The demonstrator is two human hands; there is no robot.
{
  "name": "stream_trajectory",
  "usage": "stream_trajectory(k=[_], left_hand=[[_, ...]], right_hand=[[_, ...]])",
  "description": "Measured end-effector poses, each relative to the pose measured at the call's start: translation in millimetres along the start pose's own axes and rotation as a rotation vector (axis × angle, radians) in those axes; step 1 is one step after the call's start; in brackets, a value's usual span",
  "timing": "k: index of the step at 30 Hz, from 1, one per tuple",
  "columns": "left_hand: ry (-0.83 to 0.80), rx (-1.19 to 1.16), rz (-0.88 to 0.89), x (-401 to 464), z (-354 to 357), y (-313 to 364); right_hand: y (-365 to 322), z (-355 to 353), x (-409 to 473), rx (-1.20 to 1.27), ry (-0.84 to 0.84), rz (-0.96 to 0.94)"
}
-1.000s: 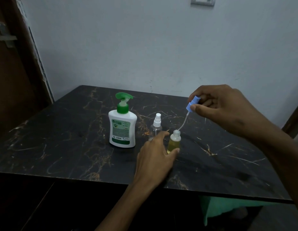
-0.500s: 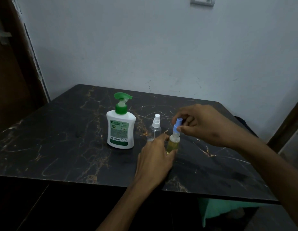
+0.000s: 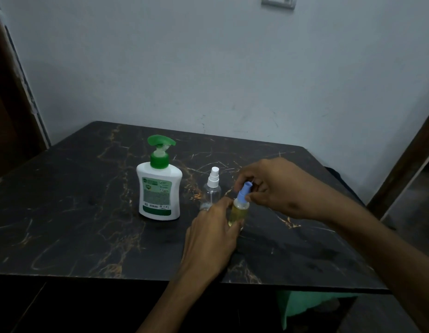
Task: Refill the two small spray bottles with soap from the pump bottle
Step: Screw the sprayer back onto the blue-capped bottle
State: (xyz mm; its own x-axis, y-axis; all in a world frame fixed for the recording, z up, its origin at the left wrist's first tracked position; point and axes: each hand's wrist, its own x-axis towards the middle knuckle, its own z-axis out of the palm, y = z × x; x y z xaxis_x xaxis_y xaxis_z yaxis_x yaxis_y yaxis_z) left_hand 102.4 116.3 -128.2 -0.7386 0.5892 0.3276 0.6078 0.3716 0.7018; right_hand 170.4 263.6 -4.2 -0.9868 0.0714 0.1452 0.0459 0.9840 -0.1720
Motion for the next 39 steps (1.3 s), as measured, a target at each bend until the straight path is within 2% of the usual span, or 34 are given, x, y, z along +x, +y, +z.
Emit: stream_trajectory(k=[14, 20, 23, 27, 30, 39], left_hand=[[-0.003, 0.002, 0.000, -1, -1, 2], [-0.012, -0.008, 0.004, -1, -2, 0], [-0.003, -0.013, 0.002, -3, -2, 0], [-0.002, -0.014, -0.003, -3, -2, 2], [-0.002, -0.003, -0.014, -3, -2, 3], [0.007, -0.016, -0.001, -5, -4, 5]], right_hand=[[-7, 0, 9, -0.172, -0.003, -0.020], [-18, 3, 9, -0.375, 0.021, 0.080], [-14, -3, 8, -0.323, 0.033, 0.062], [-10, -22, 1, -0.179, -0.049, -0.038], [-11, -21, 1, -0.194, -0.065, -0.089], [-9, -11, 9, -0.268, -0.032, 0.006]])
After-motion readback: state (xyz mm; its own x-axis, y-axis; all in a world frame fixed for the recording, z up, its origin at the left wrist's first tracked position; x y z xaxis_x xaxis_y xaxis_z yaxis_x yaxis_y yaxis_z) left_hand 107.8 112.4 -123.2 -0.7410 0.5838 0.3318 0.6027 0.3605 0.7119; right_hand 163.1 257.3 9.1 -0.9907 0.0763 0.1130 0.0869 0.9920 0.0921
